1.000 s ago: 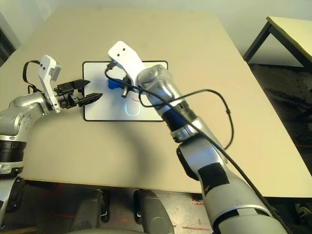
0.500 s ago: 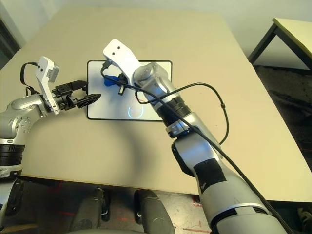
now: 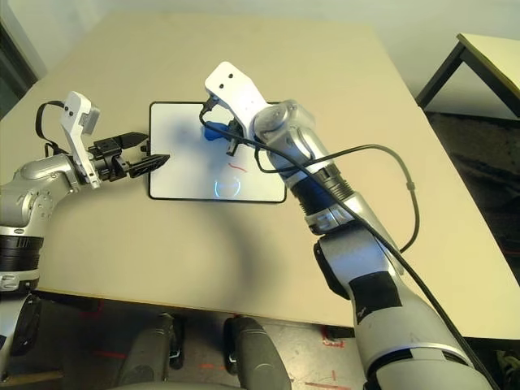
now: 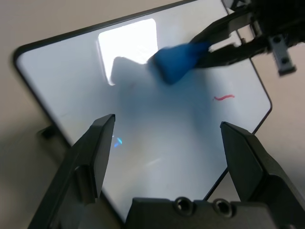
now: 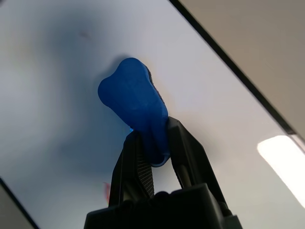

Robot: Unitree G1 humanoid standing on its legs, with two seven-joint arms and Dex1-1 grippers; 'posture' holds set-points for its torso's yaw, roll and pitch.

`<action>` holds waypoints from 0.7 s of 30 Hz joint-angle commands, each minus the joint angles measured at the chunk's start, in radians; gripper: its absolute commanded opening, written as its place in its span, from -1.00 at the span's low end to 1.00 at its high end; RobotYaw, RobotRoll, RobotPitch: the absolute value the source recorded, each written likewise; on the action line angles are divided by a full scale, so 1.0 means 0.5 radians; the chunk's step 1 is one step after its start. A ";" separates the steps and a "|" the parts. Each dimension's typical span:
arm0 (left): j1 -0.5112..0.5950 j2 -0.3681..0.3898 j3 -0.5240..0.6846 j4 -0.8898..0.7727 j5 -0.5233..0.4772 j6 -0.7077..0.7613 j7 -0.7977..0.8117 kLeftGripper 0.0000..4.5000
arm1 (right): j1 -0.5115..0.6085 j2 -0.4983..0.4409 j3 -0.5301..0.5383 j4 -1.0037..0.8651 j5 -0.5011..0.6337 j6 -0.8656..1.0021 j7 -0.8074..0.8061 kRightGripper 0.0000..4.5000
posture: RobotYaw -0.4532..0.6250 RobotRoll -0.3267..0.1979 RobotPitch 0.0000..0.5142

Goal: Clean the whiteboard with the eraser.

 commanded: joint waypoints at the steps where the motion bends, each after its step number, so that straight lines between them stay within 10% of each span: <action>1: 0.024 -0.004 -0.015 -0.028 -0.004 0.011 0.010 1.00 | -0.013 0.095 0.069 0.213 -0.044 -0.030 -0.038 -0.73 | -0.21 0.25 -0.37; 21: 0.044 -0.038 -0.021 -0.063 -0.034 0.026 0.063 1.00 | -0.233 0.360 -0.001 0.808 -0.066 -0.301 -0.184 -0.73 | -0.20 0.25 -0.35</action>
